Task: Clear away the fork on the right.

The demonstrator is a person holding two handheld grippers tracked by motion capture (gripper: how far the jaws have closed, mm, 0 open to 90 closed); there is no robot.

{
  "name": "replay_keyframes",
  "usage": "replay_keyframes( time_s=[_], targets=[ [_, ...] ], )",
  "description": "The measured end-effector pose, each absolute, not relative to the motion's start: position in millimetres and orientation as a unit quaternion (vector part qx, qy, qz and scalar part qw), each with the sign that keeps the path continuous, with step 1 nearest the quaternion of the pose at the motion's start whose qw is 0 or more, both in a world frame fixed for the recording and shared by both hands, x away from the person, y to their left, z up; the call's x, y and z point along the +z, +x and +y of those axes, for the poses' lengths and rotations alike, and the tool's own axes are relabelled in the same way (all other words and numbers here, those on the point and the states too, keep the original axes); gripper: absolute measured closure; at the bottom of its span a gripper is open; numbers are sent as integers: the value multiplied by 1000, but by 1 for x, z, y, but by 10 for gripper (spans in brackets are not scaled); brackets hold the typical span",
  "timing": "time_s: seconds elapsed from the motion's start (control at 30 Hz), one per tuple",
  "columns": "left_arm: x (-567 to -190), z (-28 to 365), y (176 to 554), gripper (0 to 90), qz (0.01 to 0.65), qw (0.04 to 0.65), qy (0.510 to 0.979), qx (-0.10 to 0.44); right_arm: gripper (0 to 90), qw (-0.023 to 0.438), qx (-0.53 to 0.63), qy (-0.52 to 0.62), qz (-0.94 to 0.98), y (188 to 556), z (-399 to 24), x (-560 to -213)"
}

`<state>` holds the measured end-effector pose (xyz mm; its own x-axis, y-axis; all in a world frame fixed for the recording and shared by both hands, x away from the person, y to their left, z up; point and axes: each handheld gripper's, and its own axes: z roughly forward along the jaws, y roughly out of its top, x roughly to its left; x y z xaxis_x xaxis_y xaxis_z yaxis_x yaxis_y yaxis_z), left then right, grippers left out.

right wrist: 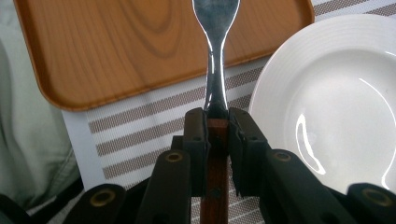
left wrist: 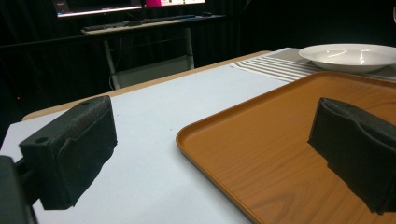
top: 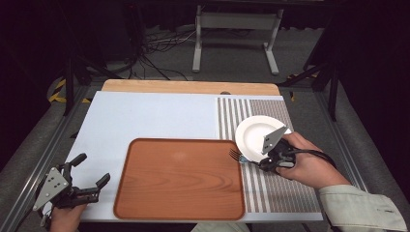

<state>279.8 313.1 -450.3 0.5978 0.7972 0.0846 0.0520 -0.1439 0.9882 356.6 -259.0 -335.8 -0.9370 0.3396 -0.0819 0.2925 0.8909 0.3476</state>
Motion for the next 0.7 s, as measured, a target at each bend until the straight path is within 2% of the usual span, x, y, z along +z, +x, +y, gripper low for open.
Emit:
replay_keyframes(
  time_s=[0.13,0.23,0.7],
  targets=[
    [-450,313,280,17,311,576,683,323,783,52,180,222,957,356,-251,-333],
    [-450,313,280,17,311,576,684,323,783,63,169,245,953,357,-244,-333],
    [-449,314,280,17,310,575,684,324,782,62,195,347,915,358,-213,-333]
  ],
)
